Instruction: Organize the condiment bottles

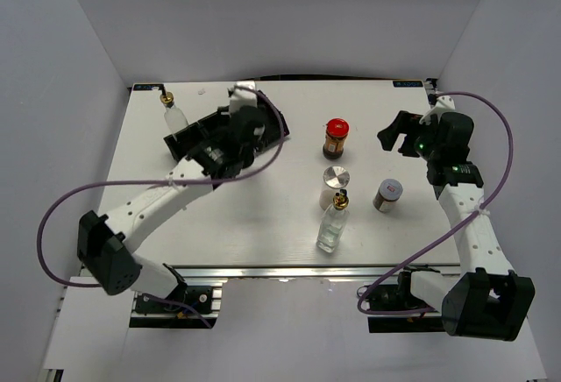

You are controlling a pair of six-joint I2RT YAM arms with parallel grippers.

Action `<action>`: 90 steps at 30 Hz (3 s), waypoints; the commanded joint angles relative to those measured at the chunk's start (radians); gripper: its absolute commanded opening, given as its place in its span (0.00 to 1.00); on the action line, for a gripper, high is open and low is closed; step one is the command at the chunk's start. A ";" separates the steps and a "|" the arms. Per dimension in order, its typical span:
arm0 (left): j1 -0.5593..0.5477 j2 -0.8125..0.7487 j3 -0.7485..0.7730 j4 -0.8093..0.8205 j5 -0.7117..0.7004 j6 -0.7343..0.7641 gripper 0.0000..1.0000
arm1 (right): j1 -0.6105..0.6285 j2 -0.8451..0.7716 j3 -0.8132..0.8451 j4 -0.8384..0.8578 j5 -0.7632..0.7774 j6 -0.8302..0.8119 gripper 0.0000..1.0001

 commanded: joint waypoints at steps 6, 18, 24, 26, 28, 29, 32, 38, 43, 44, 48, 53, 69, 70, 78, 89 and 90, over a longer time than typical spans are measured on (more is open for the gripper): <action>0.236 0.189 0.271 0.130 -0.082 0.081 0.00 | -0.002 -0.020 -0.009 0.050 0.051 -0.005 0.89; 0.411 0.374 0.405 0.081 0.147 0.078 0.00 | -0.002 0.040 0.020 0.025 0.091 -0.019 0.89; 0.446 0.392 0.374 0.128 0.218 0.099 0.00 | -0.002 0.058 0.023 0.025 0.099 -0.022 0.90; 0.465 0.406 0.377 0.138 0.242 0.089 0.00 | -0.002 0.066 0.028 0.021 0.103 -0.026 0.89; 0.476 0.435 0.391 0.132 0.256 0.081 0.00 | -0.002 0.070 0.034 0.016 0.113 -0.028 0.90; 0.485 0.446 0.406 0.132 0.259 0.081 0.00 | -0.002 0.072 0.035 0.013 0.114 -0.031 0.89; 0.500 0.484 0.442 0.118 0.293 0.087 0.02 | -0.002 0.072 0.038 0.004 0.128 -0.035 0.89; 0.531 0.533 0.472 0.127 0.331 0.088 0.26 | -0.002 0.077 0.046 -0.007 0.156 -0.043 0.89; 0.542 0.581 0.514 0.087 0.331 0.098 0.75 | -0.002 0.087 0.061 -0.024 0.182 -0.046 0.89; 0.542 0.596 0.521 0.072 0.333 0.099 0.84 | -0.002 0.089 0.068 -0.040 0.188 -0.046 0.90; 0.542 0.604 0.543 0.050 0.374 0.101 0.98 | -0.002 0.089 0.081 -0.056 0.202 -0.051 0.89; 0.542 0.553 0.555 0.032 0.420 0.098 0.98 | -0.002 0.074 0.080 -0.059 0.199 -0.052 0.89; 0.241 -0.009 -0.047 0.296 0.685 0.289 0.98 | -0.002 0.086 0.123 -0.156 0.165 0.018 0.89; 0.241 -0.036 -0.083 0.331 0.724 0.305 0.98 | -0.002 0.078 0.120 -0.154 0.147 0.021 0.89; 0.146 -0.198 -0.334 0.512 1.273 0.492 0.98 | -0.002 0.049 0.111 -0.166 0.165 0.034 0.89; -0.015 -0.142 -0.368 0.741 1.339 0.450 0.98 | -0.002 0.021 0.097 -0.157 0.159 0.031 0.89; -0.036 -0.131 -0.355 0.734 1.333 0.455 0.98 | -0.002 0.021 0.097 -0.157 0.160 0.031 0.89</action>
